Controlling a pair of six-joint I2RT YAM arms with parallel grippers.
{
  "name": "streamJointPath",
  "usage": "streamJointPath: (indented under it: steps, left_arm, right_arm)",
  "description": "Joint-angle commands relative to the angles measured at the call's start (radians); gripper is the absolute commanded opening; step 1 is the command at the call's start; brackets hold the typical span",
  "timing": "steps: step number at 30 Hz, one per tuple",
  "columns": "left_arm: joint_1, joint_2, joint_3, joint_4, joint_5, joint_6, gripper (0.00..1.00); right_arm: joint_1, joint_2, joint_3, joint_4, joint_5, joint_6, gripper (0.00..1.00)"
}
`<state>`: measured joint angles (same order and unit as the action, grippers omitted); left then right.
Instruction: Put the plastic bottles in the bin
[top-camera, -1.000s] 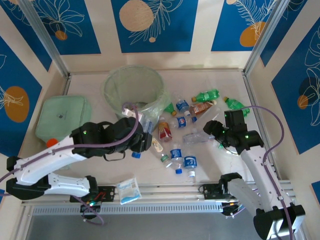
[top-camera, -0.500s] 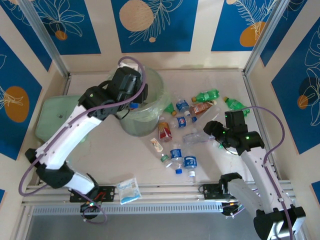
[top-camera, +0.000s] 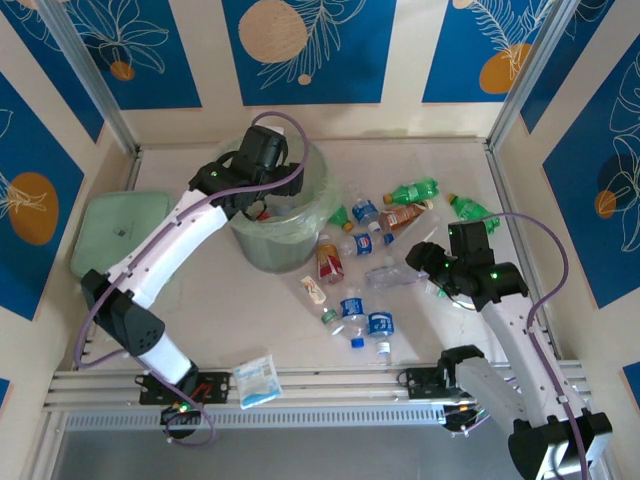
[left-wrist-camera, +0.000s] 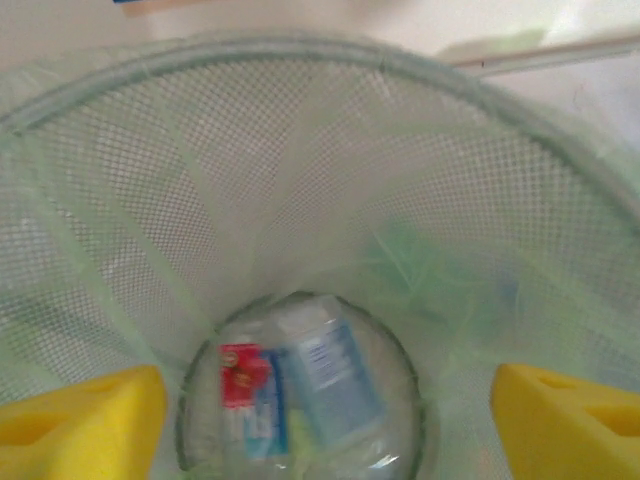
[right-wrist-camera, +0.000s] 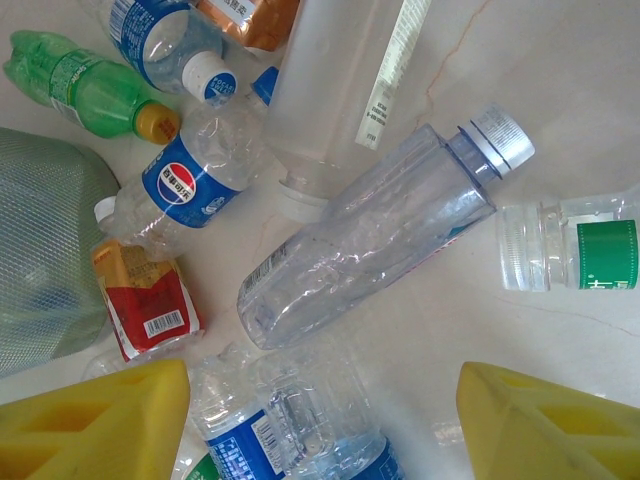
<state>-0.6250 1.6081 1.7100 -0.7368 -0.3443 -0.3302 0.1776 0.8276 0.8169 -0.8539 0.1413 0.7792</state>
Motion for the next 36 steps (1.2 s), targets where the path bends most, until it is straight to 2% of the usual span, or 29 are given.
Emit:
streamJointPath:
  steps: [1, 3, 8, 12, 14, 17, 25, 32, 36]
  left_arm:
    - [0.021, -0.004, -0.026, 0.073, 0.061, 0.017, 0.94]
    - [0.021, -0.013, -0.035, 0.086, 0.064, 0.027, 0.99]
    - [0.021, -0.059, -0.009, 0.096, 0.088, 0.058, 0.99]
    - [0.017, -0.143, -0.003, 0.113, 0.190, 0.063, 0.99]
    - [0.000, -0.178, -0.014, 0.107, 0.241, 0.058, 0.99]
    - [-0.070, -0.219, -0.045, 0.057, 0.244, 0.068, 0.99]
    - [-0.305, -0.339, -0.344, 0.046, 0.298, 0.019, 0.99]
    - [-0.332, -0.343, -0.608, 0.145, 0.411, -0.072, 0.99]
    - [-0.334, -0.320, -0.717, 0.226, 0.421, -0.123, 1.00]
  right_arm:
    - [0.009, -0.007, 0.004, -0.021, -0.013, 0.012, 0.72]
    - [0.013, -0.007, 0.006, -0.025, -0.010, 0.008, 0.72]
    - [0.022, -0.002, 0.017, -0.031, 0.003, -0.002, 0.74]
    - [0.018, 0.015, 0.038, -0.050, 0.034, -0.013, 0.75]
    - [-0.001, 0.038, 0.059, -0.067, 0.059, -0.025, 0.77]
    - [-0.080, 0.088, 0.101, -0.073, 0.058, -0.058, 0.77]
    - [-0.309, 0.301, 0.257, 0.018, -0.001, -0.152, 0.84]
    - [-0.467, 0.518, 0.369, 0.130, -0.035, -0.155, 0.86]
    - [-0.487, 0.633, 0.401, 0.220, -0.032, -0.142, 0.88]
